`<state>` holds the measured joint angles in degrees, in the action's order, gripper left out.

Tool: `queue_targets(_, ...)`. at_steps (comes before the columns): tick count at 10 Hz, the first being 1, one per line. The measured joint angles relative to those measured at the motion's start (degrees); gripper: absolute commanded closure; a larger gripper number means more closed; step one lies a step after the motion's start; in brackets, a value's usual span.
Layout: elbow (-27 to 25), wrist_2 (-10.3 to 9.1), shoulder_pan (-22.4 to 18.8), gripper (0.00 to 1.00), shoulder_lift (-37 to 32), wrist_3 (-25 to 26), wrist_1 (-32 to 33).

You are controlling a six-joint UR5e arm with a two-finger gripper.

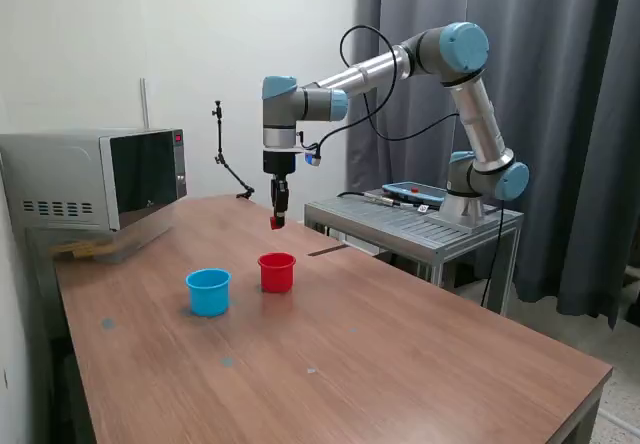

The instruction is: Place red objects in the red bin, and blue objects in the blue bin.

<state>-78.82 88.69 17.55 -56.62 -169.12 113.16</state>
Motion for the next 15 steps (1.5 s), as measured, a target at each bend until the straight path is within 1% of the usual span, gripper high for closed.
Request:
queue_targets(3,-4.1,0.23,0.6,1.0,-0.1,0.0,5.8)
queue_targets(6,-6.3,0.26,1.0,1.0,0.0,-0.2,9.6)
queue_targets(10,-8.5,0.26,1.1,1.0,0.8,-0.4,11.6)
queue_targets(14,-8.8,0.26,1.1,1.0,2.0,-0.4,12.3)
queue_targets(15,-8.8,0.26,1.1,0.0,2.3,-0.4,12.4)
